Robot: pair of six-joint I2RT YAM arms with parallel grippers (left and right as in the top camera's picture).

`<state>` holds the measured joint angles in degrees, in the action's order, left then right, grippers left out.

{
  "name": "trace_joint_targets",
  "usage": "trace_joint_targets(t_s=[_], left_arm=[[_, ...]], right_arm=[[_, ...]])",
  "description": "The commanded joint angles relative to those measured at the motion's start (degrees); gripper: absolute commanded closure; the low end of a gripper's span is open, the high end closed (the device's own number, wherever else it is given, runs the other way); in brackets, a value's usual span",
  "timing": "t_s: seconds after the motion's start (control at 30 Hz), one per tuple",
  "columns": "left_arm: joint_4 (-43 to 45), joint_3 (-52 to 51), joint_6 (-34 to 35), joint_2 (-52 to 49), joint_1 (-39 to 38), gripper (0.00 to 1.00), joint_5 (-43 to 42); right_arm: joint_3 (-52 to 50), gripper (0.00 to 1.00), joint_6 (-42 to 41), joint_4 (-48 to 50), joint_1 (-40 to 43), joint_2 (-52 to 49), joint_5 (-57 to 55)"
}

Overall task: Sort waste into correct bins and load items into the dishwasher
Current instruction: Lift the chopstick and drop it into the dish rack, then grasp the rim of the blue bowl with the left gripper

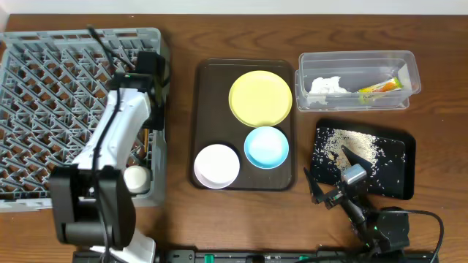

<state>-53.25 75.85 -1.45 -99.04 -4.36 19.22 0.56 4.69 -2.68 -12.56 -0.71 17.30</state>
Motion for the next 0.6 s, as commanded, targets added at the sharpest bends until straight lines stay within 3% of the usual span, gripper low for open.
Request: trace_joint_targets(t_s=[0.0,0.2,0.3,0.57], left_arm=[[-2.67,4.57,2.84,5.29,-1.84,0.30,-3.48],[-2.32,5.40,3.04,13.97,-5.18,0.38,-25.79],[-2.19,5.33,3.06,14.64,-8.96,0.42,-33.05],[-1.75,3.69,4.13,9.33,-19.74,0.48,-33.75]], right_arm=[[-0.24,0.01,0.52,0.09,0.15,0.35,0.09],[-0.24,0.01,0.52,0.09,0.15,0.33,0.09],[-0.24,0.01,0.52,0.09,0.15,0.33,0.09],[-0.26,0.01,0.52,0.09,0.15,0.33,0.09]])
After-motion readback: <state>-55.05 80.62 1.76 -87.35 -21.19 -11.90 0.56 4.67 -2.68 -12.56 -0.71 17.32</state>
